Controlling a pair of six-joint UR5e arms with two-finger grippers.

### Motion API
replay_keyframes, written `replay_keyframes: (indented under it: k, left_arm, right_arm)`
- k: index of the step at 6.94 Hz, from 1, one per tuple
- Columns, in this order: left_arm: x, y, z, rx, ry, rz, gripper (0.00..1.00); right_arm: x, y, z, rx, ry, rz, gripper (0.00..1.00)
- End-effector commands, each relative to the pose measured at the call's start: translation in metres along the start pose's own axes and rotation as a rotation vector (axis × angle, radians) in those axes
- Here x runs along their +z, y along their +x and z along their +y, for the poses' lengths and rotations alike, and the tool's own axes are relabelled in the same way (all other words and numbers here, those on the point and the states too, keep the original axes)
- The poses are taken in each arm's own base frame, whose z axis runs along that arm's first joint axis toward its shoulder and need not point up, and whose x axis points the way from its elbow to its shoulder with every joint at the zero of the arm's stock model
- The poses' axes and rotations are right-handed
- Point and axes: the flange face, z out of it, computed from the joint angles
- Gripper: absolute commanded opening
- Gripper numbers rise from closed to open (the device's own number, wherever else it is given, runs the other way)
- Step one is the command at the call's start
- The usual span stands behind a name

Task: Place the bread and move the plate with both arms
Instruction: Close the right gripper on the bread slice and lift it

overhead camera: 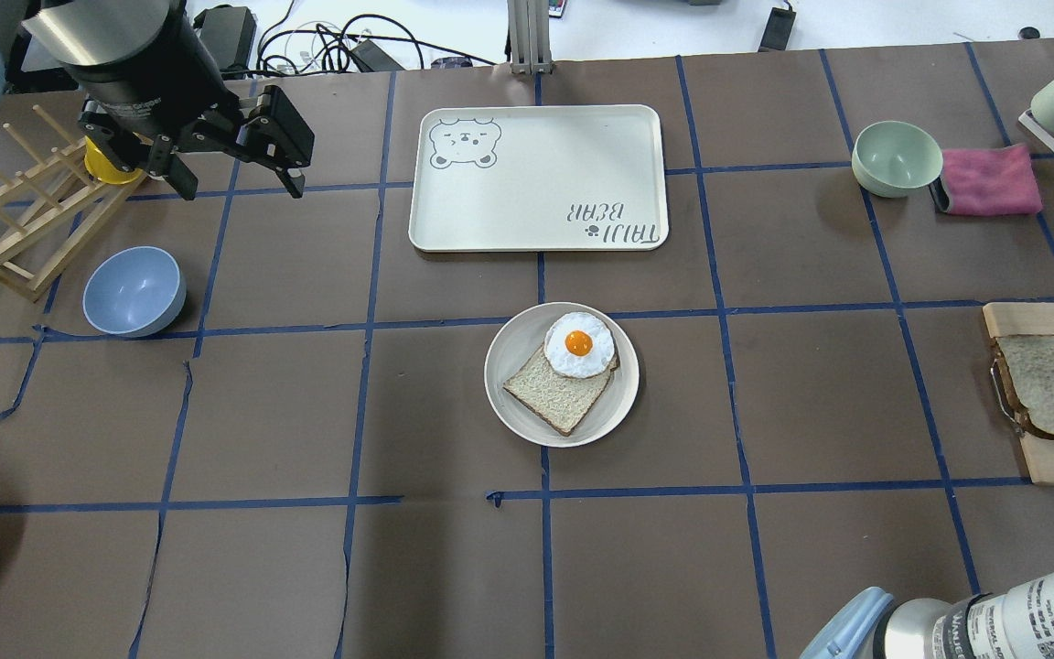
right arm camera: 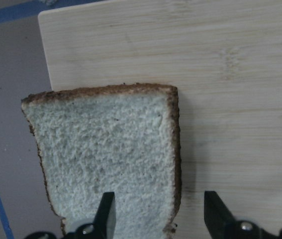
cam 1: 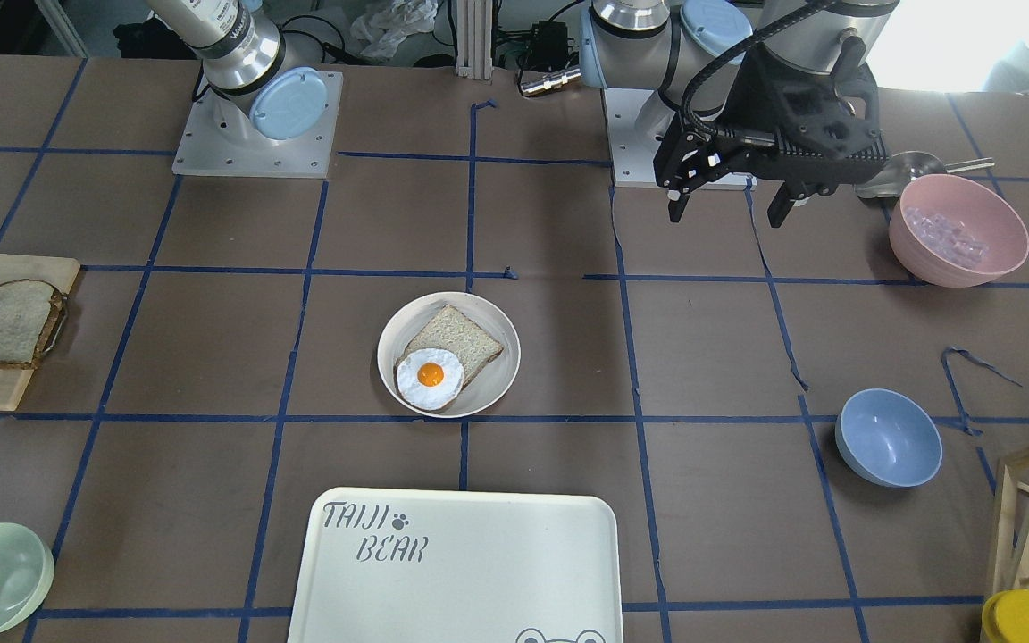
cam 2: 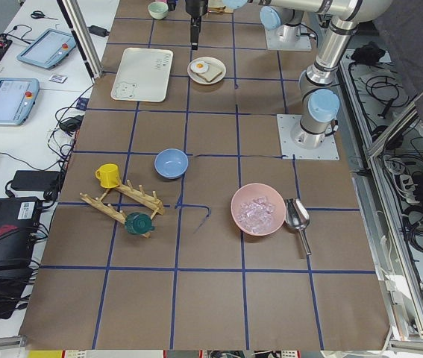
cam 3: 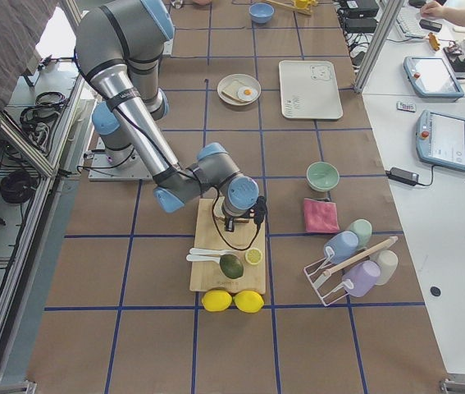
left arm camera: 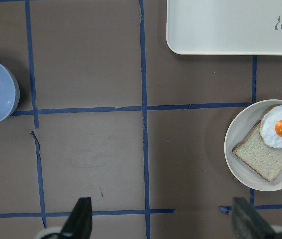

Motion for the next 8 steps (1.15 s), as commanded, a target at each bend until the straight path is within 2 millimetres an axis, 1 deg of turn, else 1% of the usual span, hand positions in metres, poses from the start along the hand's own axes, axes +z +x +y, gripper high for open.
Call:
replay_keyframes:
  k: [1,3,4,6,8]
  left_arm:
    - [-0.0004,-0.0005,-0.0001,-0.001,0.001,0.0,1.0]
    - [-0.0004,-0.0005,-0.0001,-0.001,0.001,0.0,1.0]
    - [-0.0004,-0.0005,-0.0001,-0.001,0.001,0.0,1.0]
    - [-0.0004,-0.0003,-0.0007,-0.001,0.001,0.002,1.0]
    - [-0.0004,-0.0003,-0.0007,-0.001,0.001,0.002,1.0]
  right_arm:
    - [0.0085,0.004,-0.0034,-0.003,-0.003,-0.005,0.65]
    - [0.0099,0.0054,-0.0032,-0.006,-0.005,-0.006,0.62]
    - [0.0099,0.0053,-0.0033,-0.006,-0.004,-0.007,0.54]
    - [0.011,0.0093,-0.0013,-0.022,-0.004,-0.01,0.26]
    - [0.0097,0.01,-0.0021,-0.076,0.001,-0.004,0.03]
